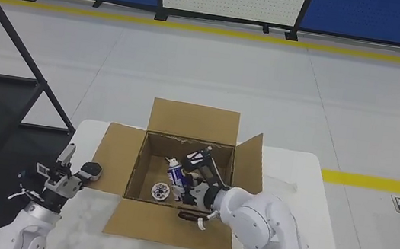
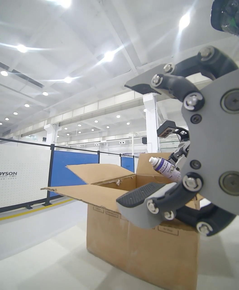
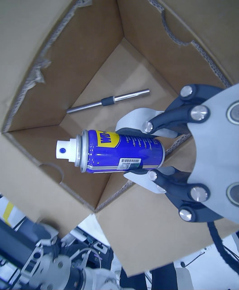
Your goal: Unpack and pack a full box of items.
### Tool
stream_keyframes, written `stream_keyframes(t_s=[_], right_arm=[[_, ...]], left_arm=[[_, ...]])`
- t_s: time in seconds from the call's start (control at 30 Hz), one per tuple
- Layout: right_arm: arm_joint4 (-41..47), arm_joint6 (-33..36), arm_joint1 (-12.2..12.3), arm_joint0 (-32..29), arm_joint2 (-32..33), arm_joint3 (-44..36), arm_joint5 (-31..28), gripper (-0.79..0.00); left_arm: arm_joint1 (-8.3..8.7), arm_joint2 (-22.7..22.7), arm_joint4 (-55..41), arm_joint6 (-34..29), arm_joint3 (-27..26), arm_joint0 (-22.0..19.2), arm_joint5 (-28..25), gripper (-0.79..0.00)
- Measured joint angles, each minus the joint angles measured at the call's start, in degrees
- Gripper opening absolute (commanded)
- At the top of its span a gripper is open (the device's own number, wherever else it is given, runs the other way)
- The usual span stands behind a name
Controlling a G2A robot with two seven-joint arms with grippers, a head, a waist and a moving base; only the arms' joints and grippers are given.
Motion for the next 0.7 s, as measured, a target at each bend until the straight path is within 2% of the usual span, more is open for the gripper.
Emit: stream_keyframes(t_s=[0.3, 0.57, 0.7], right_arm=[[9.07, -1.56, 2.44, -11.17, 11.4, -16.39, -7.8, -0.785], [17.41, -3.88, 4.71, -27.1, 27.04, -31.78, -13.33, -0.785], [21.73, -7.64, 5.27, -35.27, 35.09, -35.24, -13.16, -0.785]], left_arm=[[-0.13, -1.95, -9.42, -6.11, -1.1, -0.5, -3.79, 0.0], [0.01, -4.54, -22.96, -14.47, 0.21, -2.19, 1.28, 0.0], [0.05, -5.02, -27.16, -17.24, 0.99, -3.1, 3.85, 0.0]])
